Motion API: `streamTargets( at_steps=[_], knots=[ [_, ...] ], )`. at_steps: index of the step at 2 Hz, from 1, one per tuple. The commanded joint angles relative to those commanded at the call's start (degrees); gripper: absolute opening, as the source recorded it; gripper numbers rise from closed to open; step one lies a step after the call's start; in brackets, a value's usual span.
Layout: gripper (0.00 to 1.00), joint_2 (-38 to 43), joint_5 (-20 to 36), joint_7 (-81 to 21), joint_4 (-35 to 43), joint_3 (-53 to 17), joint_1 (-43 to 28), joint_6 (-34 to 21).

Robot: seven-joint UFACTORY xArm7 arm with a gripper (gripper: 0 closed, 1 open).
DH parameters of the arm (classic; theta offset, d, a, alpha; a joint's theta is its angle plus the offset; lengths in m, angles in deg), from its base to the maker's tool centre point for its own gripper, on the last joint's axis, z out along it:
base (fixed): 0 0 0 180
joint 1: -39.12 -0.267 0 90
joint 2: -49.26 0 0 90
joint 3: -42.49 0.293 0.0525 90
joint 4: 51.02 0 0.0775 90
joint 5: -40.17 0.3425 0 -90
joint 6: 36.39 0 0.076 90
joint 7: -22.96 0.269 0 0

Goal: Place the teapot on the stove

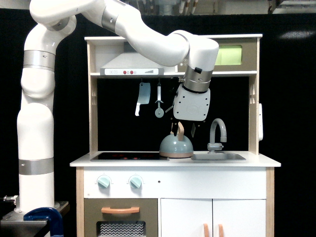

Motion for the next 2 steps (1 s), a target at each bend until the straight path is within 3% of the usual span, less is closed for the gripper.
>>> streamTargets(
  at_steps=[1, 2],
  knots=[
    [1.0, -1.5, 1.6, 3.3, -2.8, 4.7, -0.6, 3.1],
    [1.0, -0.4, 3.5, 10.0, -0.3, 10.6, -2.5, 5.9]
  ],
)
